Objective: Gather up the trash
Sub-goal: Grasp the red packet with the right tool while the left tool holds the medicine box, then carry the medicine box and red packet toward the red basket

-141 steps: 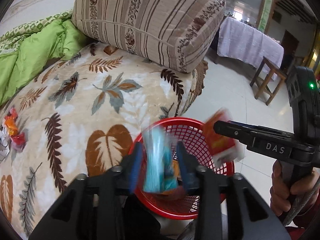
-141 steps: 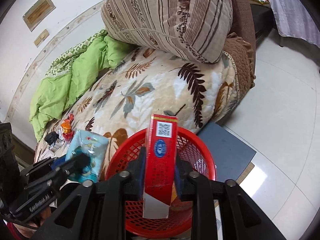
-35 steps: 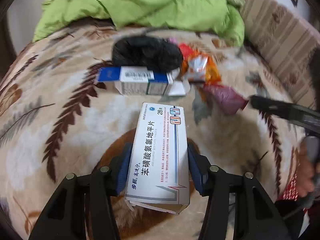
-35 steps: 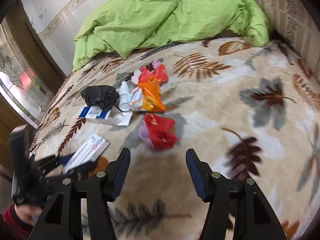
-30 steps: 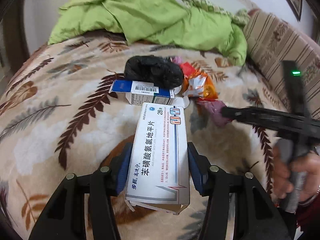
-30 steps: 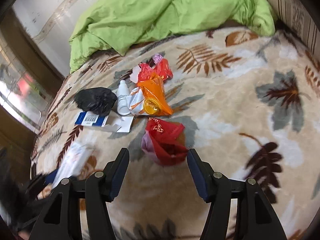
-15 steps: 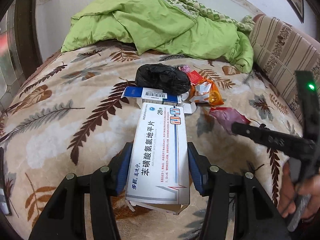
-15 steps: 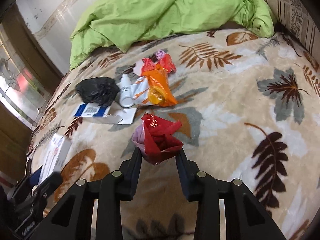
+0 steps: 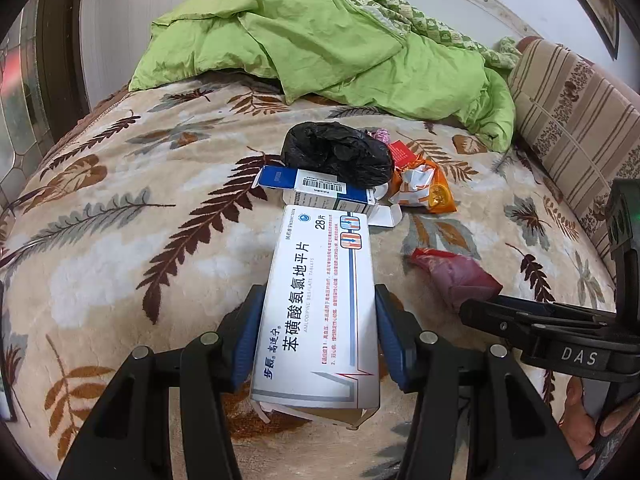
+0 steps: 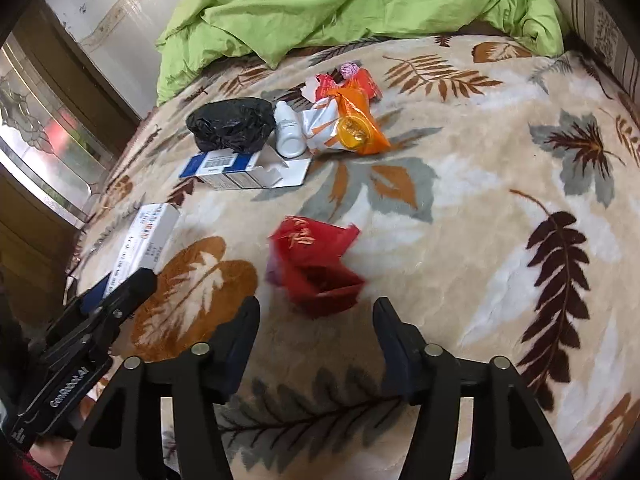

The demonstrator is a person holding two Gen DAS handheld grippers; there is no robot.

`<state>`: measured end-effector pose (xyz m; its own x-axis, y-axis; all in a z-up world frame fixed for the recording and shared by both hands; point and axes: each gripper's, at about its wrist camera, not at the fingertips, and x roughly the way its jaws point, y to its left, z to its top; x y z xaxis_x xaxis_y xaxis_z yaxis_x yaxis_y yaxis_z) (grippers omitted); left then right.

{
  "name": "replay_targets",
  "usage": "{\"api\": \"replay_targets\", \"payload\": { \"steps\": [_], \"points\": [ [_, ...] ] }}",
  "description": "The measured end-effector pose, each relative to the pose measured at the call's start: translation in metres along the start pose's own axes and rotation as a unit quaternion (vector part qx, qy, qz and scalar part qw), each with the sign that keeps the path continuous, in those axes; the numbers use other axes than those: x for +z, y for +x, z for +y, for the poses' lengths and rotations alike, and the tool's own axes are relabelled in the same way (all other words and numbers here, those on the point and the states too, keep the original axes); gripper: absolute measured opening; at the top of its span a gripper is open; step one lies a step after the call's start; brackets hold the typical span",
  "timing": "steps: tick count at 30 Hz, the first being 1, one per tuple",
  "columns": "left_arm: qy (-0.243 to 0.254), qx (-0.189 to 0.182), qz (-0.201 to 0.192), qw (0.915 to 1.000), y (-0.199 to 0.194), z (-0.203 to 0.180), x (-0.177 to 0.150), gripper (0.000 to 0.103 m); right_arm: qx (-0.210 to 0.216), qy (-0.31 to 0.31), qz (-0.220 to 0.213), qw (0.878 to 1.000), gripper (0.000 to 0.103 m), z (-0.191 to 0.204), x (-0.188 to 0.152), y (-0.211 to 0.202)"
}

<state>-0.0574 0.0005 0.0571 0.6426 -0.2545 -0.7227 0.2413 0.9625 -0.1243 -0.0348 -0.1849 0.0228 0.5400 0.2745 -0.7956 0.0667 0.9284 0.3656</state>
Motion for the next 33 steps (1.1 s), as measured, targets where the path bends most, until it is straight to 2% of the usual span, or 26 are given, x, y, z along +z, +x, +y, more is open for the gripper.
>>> {"api": "replay_targets", "payload": {
  "steps": [7,13,14,15,16,17,20,24,28,33],
  "points": [
    [0.003,0.003,-0.005,1.0000,-0.001,0.000,0.000,0.052,-0.012,0.012,-0.017,1.000,0.065,0.002,0.007,0.004],
    [0.009,0.009,-0.011,0.9999,-0.005,-0.004,-0.002,0.052,0.000,0.047,-0.026,0.999,0.065,-0.009,0.012,0.010],
    [0.009,0.009,-0.011,0.9999,-0.005,-0.004,-0.002,0.052,-0.001,0.047,-0.031,0.998,0.059,-0.009,0.012,0.009],
    [0.009,0.008,-0.011,0.9999,-0.004,-0.004,-0.002,0.052,-0.004,0.045,-0.036,0.998,0.044,-0.009,0.012,0.008],
    [0.011,0.009,-0.011,0.9998,-0.005,-0.005,-0.002,0.052,-0.004,0.041,-0.039,0.998,0.043,-0.008,0.012,0.007],
    [0.012,0.010,-0.012,0.9998,-0.006,-0.007,-0.003,0.052,-0.005,0.036,-0.045,0.998,0.034,-0.006,0.011,0.005],
    [0.016,0.015,-0.019,0.9996,-0.010,-0.010,-0.005,0.052,-0.013,0.015,-0.050,0.999,0.026,0.001,0.006,0.001],
    [0.014,0.019,-0.027,0.9994,-0.014,-0.009,-0.006,0.052,-0.020,-0.015,-0.081,0.996,0.019,0.013,-0.001,-0.014],
    [0.012,0.028,-0.034,0.9989,-0.017,-0.009,-0.007,0.052,-0.035,-0.029,-0.128,0.991,0.019,0.021,-0.011,-0.037],
    [0.023,0.042,-0.042,0.9980,-0.018,-0.015,-0.008,0.052,-0.043,-0.028,-0.156,0.986,0.019,0.024,-0.019,-0.053]
  ]
}}
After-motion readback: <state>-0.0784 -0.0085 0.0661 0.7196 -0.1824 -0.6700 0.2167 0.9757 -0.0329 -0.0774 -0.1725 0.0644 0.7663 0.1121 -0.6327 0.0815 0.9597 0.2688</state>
